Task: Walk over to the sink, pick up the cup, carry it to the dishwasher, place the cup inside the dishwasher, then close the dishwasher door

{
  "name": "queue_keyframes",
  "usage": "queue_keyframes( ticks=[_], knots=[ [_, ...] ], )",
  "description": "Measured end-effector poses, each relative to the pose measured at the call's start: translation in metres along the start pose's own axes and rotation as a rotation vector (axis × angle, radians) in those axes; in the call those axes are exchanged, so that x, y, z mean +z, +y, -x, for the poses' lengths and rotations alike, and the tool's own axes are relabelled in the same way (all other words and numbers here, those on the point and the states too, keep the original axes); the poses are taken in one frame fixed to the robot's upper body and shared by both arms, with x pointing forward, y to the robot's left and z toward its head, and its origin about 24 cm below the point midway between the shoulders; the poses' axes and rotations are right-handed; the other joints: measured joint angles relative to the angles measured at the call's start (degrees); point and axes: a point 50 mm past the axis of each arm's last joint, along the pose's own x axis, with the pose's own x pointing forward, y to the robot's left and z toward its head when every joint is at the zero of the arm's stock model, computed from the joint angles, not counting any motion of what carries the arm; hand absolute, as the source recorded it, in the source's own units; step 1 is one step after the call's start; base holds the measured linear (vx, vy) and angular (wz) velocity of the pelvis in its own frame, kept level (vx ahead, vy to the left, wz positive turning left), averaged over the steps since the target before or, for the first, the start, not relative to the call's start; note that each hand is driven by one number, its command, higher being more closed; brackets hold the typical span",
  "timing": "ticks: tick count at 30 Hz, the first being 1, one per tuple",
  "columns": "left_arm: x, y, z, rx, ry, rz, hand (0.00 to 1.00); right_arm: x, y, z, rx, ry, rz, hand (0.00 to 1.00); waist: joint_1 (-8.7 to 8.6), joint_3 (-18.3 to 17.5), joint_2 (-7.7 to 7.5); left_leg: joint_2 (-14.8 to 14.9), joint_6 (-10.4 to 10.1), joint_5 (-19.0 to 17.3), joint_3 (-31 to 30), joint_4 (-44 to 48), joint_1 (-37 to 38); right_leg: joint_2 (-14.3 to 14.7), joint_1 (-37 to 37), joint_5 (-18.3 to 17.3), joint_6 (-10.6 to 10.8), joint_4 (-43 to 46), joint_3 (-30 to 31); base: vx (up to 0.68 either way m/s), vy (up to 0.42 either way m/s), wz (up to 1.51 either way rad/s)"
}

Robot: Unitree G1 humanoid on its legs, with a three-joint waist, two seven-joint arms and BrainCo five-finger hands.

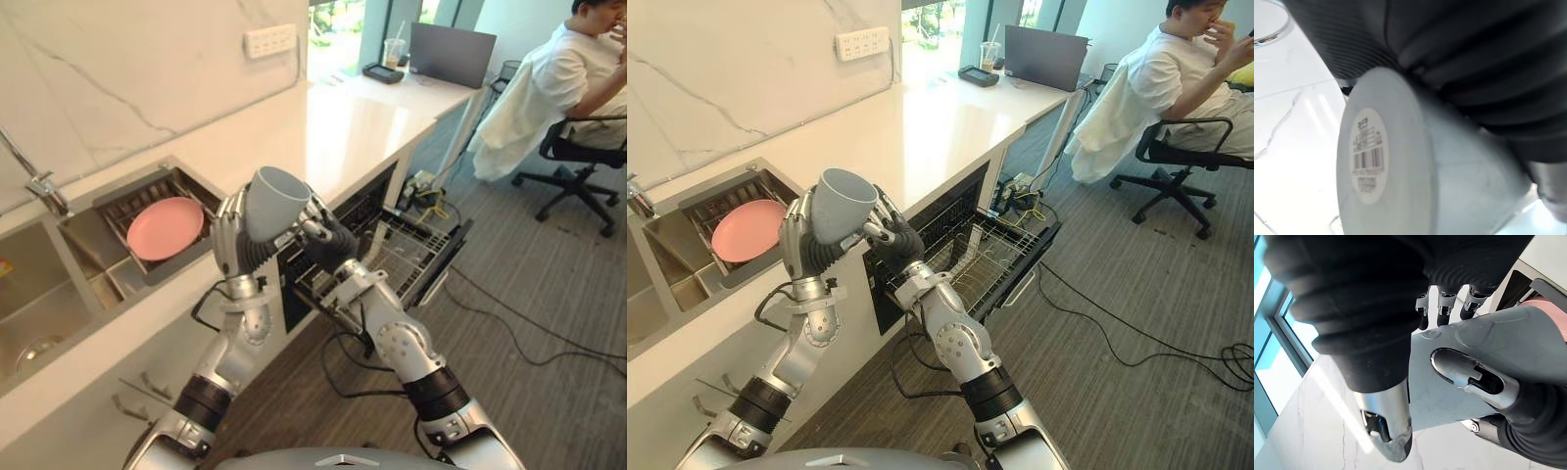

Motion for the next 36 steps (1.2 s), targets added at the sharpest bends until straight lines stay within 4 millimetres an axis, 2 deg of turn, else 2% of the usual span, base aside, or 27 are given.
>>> queue_keyframes(
  ticks=[5,11,15,16,29,30,36],
  knots=[
    [0.005,-0.004,-0.006,0.003,-0.032,-0.032,1.0,-0.005,0.003,-0.007,-0.034,0.034,0.018,0.0,0.38,-0.41,0.02,0.0,0.01,0.39,-0.34,-0.32,-0.08,0.01,0.05,0.29,-0.15,-0.13,-0.19,-0.04,-0.006,0.02],
    [0.012,-0.011,-0.003,-0.035,-0.082,-0.053,1.0,0.002,0.005,-0.016,-0.079,0.029,0.093,0.0,0.77,-0.65,-0.25,0.15,-0.04,0.95,-1.33,-0.33,-1.23,0.16,0.19,1.3,-0.39,-1.4,-0.91,-0.04,-0.006,0.08],
    [0.008,-0.015,0.0,-0.056,-0.071,-0.085,1.0,0.0,0.003,-0.02,-0.116,0.046,0.105,0.0,1.21,-0.7,-0.33,0.3,-0.14,1.21,-2.05,-0.32,-1.12,0.35,0.86,1.5,-0.49,-1.81,-1.35,-0.04,-0.011,0.07],
    [0.008,-0.016,0.001,-0.064,-0.072,-0.089,1.0,0.0,0.003,-0.02,-0.125,0.044,0.106,1.0,1.53,-0.72,-0.37,0.37,-0.16,1.2,-2.08,-0.32,-1.13,0.44,0.93,1.59,-0.59,-1.94,-1.37,-0.03,-0.006,0.02],
    [0.005,-0.011,-0.01,-0.023,-0.091,-0.118,1.0,0.008,0.013,-0.036,-0.121,-0.01,0.179,1.0,3.29,-1.11,-1.0,1.9,-1.08,2.0,-3.95,-0.01,-2.46,2.19,1.6,2.25,-1.49,-3.36,-3.38,-0.02,-0.016,0.06],
    [0.005,-0.011,-0.01,-0.02,-0.093,-0.116,0.0,0.008,0.014,-0.036,-0.119,-0.017,0.175,1.0,3.36,-1.1,-1.0,1.93,-1.1,2.01,-4.14,-0.01,-2.46,2.21,1.77,2.22,-1.52,-3.37,-3.61,-0.02,-0.009,0.14],
    [0.009,-0.012,-0.004,-0.017,-0.137,-0.071,0.0,0.017,0.022,-0.039,-0.111,-0.161,0.075,1.0,4.06,-0.93,-0.64,2.13,-1.43,2.05,-5.16,-0.01,-2.91,2.44,1.93,2.06,-1.66,-3.38,-4.51,-0.01,-0.004,0.07]
  ],
)
